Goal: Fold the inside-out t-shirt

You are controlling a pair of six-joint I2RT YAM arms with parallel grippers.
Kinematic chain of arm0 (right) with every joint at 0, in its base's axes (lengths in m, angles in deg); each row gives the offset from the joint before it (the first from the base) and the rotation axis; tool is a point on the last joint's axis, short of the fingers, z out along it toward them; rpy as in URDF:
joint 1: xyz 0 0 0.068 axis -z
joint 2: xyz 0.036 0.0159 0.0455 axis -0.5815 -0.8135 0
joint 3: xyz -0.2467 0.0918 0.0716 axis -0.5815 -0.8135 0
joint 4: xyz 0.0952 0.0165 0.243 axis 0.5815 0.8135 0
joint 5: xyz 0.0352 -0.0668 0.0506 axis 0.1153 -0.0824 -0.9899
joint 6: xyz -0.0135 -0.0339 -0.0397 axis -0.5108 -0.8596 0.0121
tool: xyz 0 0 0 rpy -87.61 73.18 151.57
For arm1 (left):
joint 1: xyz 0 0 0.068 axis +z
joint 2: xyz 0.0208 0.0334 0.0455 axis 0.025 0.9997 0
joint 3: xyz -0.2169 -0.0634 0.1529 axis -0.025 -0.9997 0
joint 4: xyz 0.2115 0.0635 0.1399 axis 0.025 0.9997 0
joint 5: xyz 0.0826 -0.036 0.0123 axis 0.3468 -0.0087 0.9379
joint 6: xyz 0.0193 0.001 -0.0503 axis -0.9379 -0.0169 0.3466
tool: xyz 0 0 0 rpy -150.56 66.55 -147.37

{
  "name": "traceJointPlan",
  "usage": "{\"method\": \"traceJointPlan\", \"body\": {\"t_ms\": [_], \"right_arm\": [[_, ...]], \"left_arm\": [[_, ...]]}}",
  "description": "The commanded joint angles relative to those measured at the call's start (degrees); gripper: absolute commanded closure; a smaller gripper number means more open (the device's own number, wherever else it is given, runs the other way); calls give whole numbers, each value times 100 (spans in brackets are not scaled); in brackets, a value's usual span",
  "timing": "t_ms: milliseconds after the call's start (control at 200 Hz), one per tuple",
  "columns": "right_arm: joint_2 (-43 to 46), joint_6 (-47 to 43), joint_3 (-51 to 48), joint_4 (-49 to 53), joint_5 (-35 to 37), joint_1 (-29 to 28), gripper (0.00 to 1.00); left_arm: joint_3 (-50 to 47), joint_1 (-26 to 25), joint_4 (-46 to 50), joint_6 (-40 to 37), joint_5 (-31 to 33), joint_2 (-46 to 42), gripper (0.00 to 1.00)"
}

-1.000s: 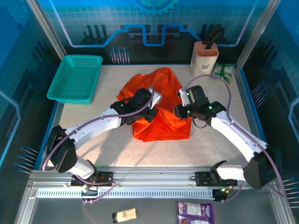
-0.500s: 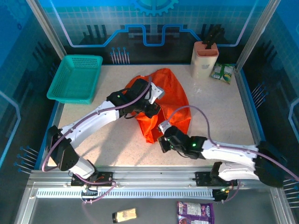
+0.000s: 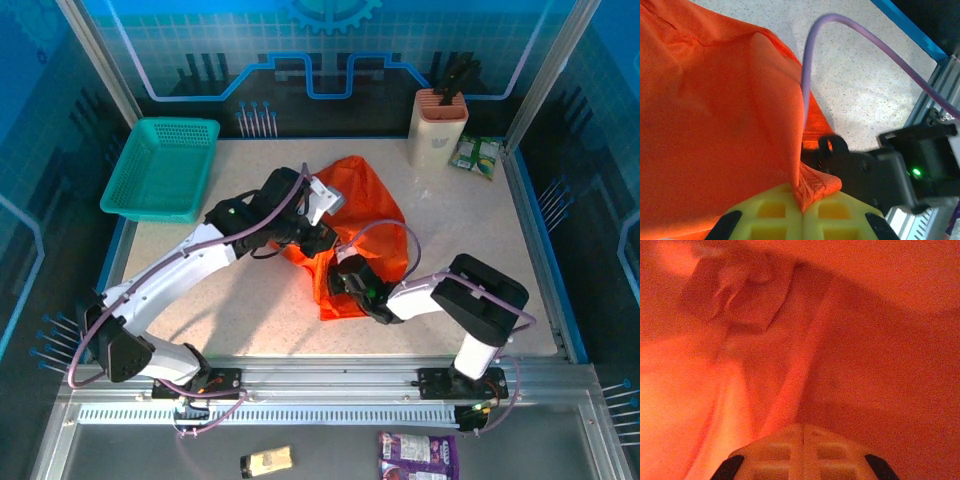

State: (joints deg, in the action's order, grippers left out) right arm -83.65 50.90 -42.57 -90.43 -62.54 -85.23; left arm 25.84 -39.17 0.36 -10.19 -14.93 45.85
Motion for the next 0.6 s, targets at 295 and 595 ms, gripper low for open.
{"method": "traceJointPlan", "body": {"t_ms": [295, 595], "right_arm": [[-979, -152, 1416, -585, -996, 507, 81], [-1889, -75, 2847, 645, -1490, 573, 42]], "left_arm": [[795, -584, 71, 388, -999, 52, 100], [1723, -1098, 219, 507, -1256, 99, 100]]}}
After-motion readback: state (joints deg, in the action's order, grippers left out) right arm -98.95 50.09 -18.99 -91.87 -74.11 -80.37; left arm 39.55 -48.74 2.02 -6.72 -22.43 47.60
